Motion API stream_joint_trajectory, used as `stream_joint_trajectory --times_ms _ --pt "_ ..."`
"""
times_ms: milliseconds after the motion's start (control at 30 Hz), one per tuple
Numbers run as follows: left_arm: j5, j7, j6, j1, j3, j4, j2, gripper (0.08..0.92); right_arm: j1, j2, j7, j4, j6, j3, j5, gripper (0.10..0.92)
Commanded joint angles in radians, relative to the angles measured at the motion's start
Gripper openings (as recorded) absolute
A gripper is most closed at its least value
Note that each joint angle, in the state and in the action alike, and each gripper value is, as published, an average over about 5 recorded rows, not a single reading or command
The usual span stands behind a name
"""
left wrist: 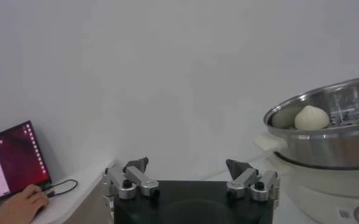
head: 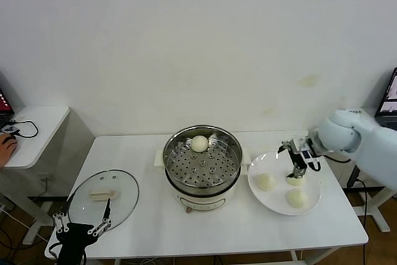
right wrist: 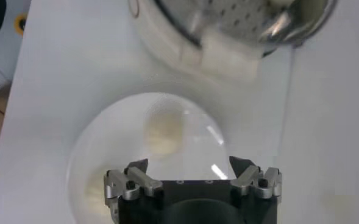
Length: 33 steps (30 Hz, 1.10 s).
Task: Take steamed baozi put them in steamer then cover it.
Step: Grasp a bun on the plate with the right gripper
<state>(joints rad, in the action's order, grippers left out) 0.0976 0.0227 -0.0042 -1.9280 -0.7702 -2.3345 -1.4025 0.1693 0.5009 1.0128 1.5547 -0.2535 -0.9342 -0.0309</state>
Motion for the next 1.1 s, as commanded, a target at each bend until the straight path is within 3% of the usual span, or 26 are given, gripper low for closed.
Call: stream_joint_trajectory --times_ms 33,433,1100 --pt "-0.003 -0.003 0.008 0.004 -0.021 0.009 0.001 0.823 -0.263 0.079 0.006 -0.162 0.017 0.159 -0.126 0.823" --pt "-0.001 -0.006 0.013 0.006 -0.034 0.019 -0.005 0.823 -0.304 0.298 -0.021 -0.328 0.045 0.205 -0.149 0.823" --pt "-0.001 -0.006 0.011 0.013 -0.03 0.028 -0.013 0.823 -0.311 0.356 -0.047 -0.408 0.059 0.205 -0.195 0.823"
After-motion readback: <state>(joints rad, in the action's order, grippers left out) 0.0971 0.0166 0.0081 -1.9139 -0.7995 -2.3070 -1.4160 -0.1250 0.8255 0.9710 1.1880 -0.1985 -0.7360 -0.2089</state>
